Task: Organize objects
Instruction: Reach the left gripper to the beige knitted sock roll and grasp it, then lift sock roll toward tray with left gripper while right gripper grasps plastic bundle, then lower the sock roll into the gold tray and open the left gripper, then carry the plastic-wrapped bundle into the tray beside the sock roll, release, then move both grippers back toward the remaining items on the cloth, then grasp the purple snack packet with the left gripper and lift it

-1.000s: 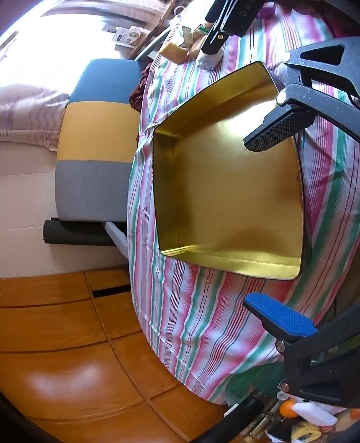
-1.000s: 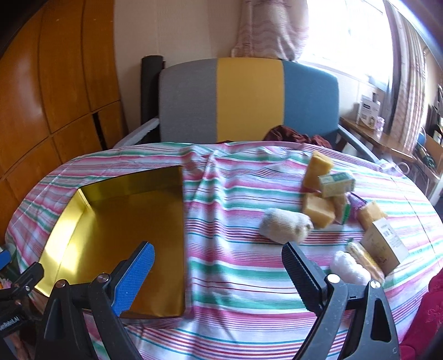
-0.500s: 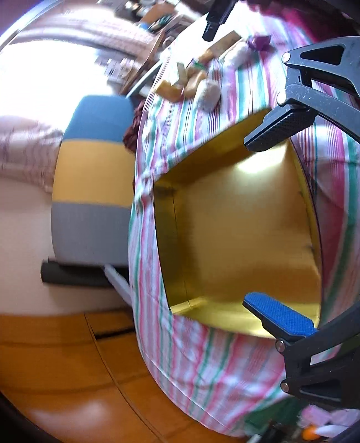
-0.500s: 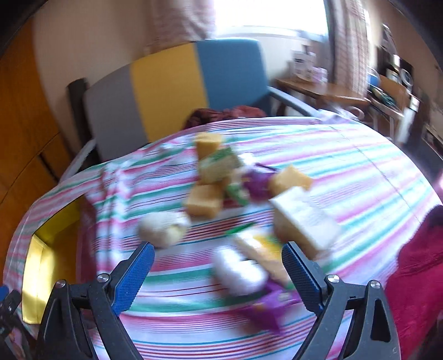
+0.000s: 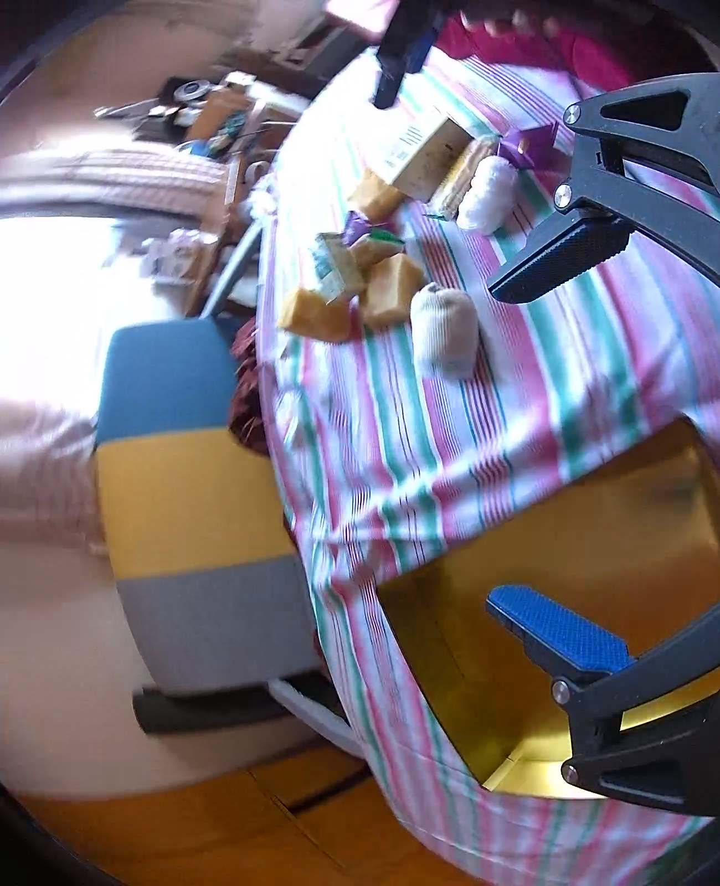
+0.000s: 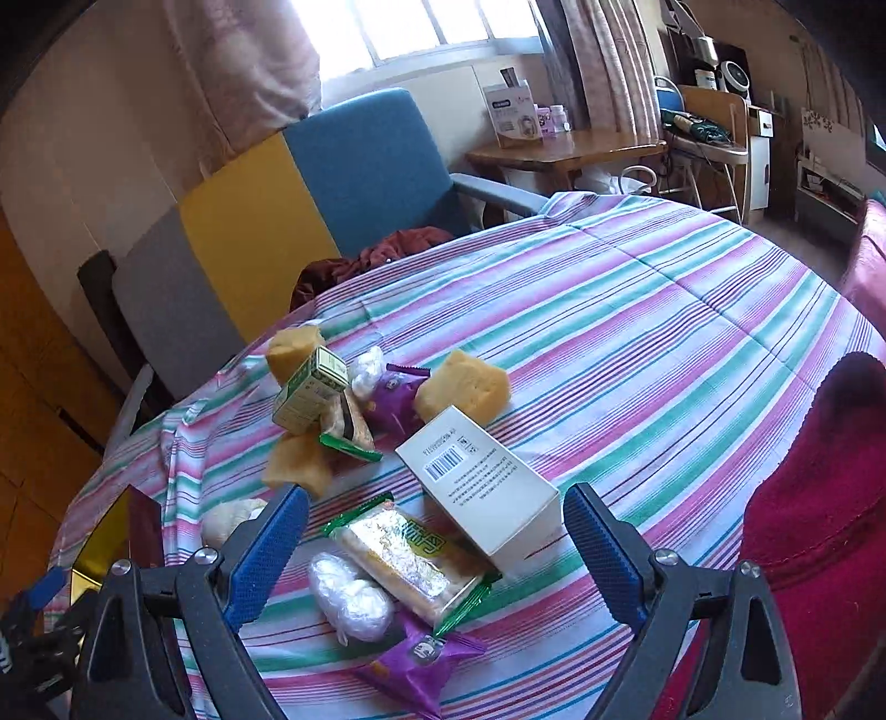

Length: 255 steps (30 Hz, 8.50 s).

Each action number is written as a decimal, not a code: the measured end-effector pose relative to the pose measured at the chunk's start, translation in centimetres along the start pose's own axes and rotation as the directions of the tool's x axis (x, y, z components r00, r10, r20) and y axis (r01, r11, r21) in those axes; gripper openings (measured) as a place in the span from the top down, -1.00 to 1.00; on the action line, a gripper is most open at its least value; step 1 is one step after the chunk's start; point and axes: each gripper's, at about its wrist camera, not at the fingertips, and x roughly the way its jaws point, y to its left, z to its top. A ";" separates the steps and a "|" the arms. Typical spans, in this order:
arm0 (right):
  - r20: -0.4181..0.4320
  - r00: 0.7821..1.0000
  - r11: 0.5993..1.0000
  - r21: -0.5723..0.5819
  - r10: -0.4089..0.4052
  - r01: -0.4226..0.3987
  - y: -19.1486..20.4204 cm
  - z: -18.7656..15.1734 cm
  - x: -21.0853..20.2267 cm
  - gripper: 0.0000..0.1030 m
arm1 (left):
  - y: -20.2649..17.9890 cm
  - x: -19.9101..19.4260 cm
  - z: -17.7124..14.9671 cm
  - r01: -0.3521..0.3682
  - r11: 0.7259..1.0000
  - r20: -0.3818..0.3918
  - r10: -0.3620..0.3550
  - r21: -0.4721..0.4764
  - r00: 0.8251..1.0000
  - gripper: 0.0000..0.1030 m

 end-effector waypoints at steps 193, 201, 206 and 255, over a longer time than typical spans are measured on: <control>-0.189 0.982 0.951 -0.302 0.008 -0.066 7.1 -5.8 -1.8 -0.53 | 10.5 -5.9 -6.6 -0.093 0.984 0.039 0.100 -0.151 0.994 -0.81; -0.075 0.996 0.992 -0.114 -0.052 0.044 1.0 -2.6 -3.9 -0.53 | 1.1 -2.6 -3.0 0.136 0.989 0.017 -0.137 0.058 0.990 -0.83; -0.082 0.994 0.994 -0.084 -0.077 0.070 -1.2 -2.3 -4.3 -0.53 | -4.9 0.8 -1.7 0.293 0.942 -0.069 -0.285 0.163 0.956 -0.80; -0.506 0.832 0.831 -0.547 -0.228 -0.105 8.6 -3.4 13.1 -0.48 | -1.2 0.7 -6.6 0.467 0.884 -0.154 -0.464 -0.022 0.872 0.38</control>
